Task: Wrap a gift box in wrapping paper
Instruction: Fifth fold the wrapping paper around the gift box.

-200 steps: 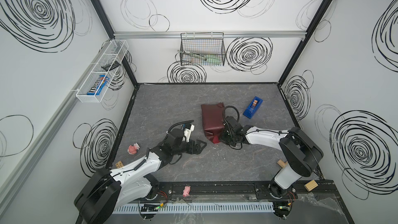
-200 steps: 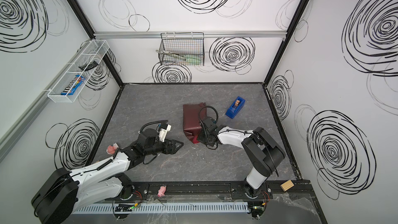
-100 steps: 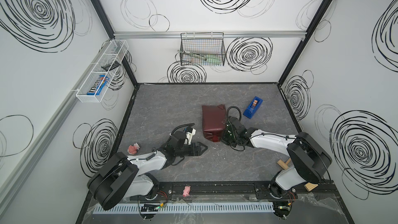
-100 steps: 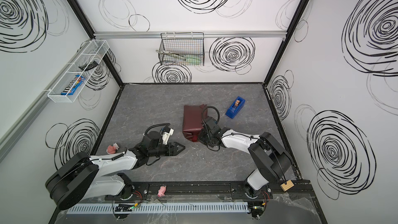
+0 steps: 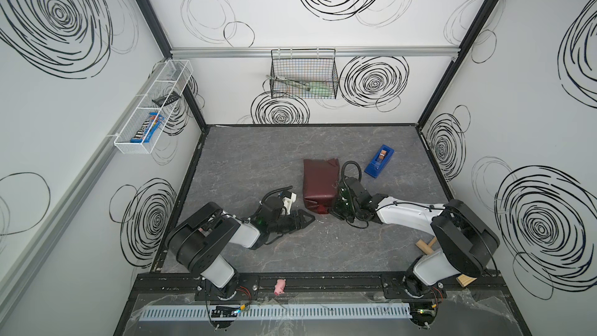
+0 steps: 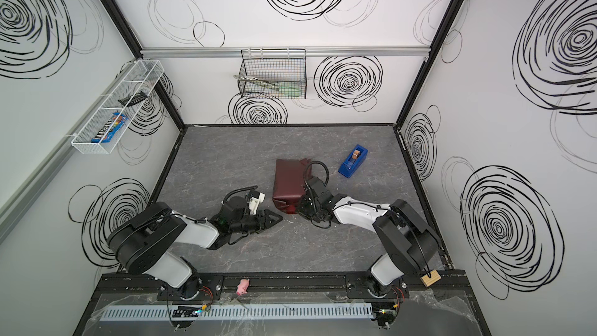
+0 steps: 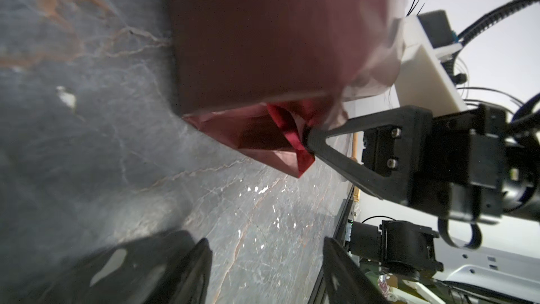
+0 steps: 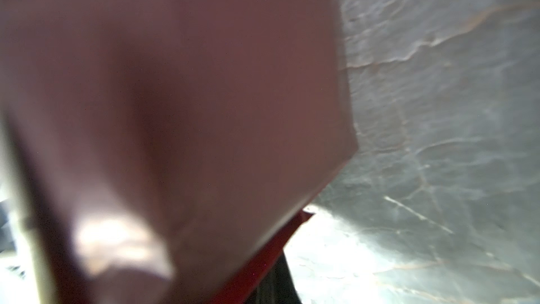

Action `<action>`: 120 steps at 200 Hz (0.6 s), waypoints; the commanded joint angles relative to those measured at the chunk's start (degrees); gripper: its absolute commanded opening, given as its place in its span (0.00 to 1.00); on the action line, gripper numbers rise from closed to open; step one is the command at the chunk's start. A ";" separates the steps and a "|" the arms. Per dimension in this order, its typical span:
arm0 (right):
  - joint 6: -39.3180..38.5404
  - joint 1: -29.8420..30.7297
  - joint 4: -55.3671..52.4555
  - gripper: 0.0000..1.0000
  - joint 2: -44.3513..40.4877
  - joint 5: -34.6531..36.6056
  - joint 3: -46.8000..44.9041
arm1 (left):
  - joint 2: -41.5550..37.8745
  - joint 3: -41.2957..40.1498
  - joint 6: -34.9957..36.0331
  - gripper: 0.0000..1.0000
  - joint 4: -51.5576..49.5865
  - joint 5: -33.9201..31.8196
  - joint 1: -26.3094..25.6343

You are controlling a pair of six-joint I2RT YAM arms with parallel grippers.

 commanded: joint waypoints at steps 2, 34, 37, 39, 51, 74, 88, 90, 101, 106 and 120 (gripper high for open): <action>-0.39 0.33 1.77 0.00 -1.41 -1.77 -1.04 | 1.91 -0.79 -4.37 0.61 7.93 -0.43 -0.22; -1.00 0.50 2.06 0.00 -1.06 -2.54 -1.26 | 5.97 -1.04 -7.96 0.60 14.16 -0.20 0.34; -1.04 0.50 2.09 0.00 -1.11 -2.69 -1.36 | 6.53 -0.93 -8.42 0.59 15.02 -0.01 0.42; -1.01 0.50 2.16 0.00 -1.06 -2.78 -1.36 | 6.95 -0.93 -8.72 0.59 15.43 0.05 0.43; -1.05 0.58 2.43 0.00 -1.00 -3.06 -1.54 | 9.19 -1.13 -11.12 0.56 19.16 0.57 0.78; -1.45 0.93 2.54 0.00 -1.05 -3.26 -1.53 | 14.12 -1.83 -14.96 0.53 26.99 1.50 1.35; -1.79 1.20 2.72 0.00 -0.84 -3.42 -1.62 | 16.99 -2.57 -17.24 0.52 32.11 1.72 1.79; -1.79 1.27 2.73 0.00 -0.84 -3.45 -1.62 | 17.39 -2.57 -17.45 0.51 32.69 1.78 1.88; -1.88 1.51 3.21 0.00 -0.67 -3.73 -1.86 | 19.22 -3.10 -18.70 0.50 35.60 1.93 2.10; -1.83 1.62 3.46 0.00 -0.54 -3.89 -2.09 | 19.93 -3.45 -19.19 0.50 37.06 1.76 2.26; -1.80 1.86 4.01 0.00 -0.20 -4.23 -2.30 | 21.43 -3.76 -19.86 0.48 38.72 1.81 2.50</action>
